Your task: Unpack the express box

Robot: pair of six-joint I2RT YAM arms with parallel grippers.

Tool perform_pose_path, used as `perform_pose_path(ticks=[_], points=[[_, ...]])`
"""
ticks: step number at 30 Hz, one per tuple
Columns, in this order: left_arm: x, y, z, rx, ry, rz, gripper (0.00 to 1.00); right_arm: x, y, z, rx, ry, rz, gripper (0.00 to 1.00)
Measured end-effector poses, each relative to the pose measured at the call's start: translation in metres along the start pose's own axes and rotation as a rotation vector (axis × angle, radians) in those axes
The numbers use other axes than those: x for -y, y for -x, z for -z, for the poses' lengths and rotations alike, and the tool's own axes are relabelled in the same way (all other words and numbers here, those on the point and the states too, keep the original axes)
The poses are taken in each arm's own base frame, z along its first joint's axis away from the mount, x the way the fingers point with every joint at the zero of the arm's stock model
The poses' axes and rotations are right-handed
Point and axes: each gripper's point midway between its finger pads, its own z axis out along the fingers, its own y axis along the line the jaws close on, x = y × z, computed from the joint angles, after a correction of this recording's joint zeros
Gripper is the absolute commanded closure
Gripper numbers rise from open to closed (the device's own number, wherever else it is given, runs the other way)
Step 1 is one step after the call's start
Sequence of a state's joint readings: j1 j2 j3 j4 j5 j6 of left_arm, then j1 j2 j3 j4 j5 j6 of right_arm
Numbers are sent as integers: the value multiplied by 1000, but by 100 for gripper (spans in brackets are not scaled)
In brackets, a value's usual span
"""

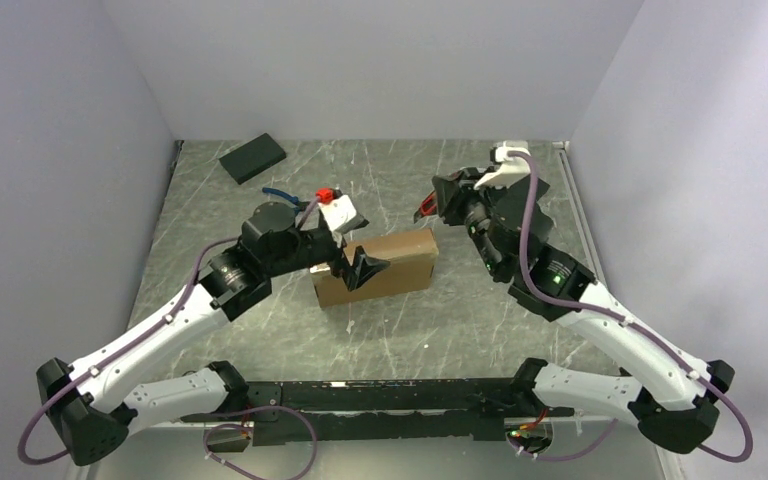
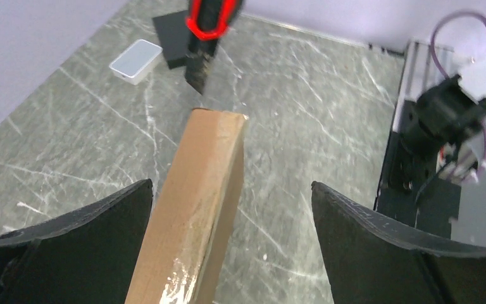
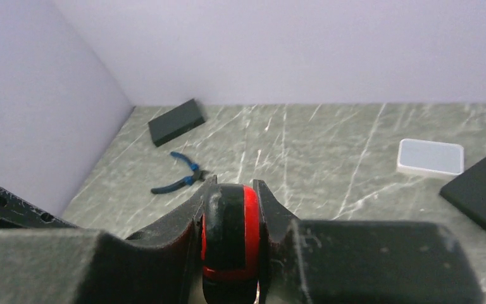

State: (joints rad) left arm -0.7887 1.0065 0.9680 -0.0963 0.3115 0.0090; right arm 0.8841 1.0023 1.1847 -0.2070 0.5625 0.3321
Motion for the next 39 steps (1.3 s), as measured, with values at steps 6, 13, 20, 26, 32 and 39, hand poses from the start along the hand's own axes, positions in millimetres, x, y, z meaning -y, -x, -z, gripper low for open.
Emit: perform_pose_path(ticks=[6, 13, 20, 26, 32, 39], points=[[7, -5, -19, -140, -129, -111, 1, 24, 8, 13, 67, -57, 64, 100], [-5, -46, -53, -302, -185, -138, 2, 37, 9, 17, 79, -100, 121, 100], [-10, -74, -68, -366, -203, -148, 2, 42, 12, 21, 88, -105, 141, 100], [-17, -81, -79, -372, -211, -140, 2, 43, 7, 16, 71, -110, 162, 100], [-28, -86, -85, -372, -197, -131, 4, 45, -1, 13, 53, -100, 174, 100], [-35, -93, -90, -374, -202, -116, 7, 49, -4, 9, 43, -96, 164, 100]])
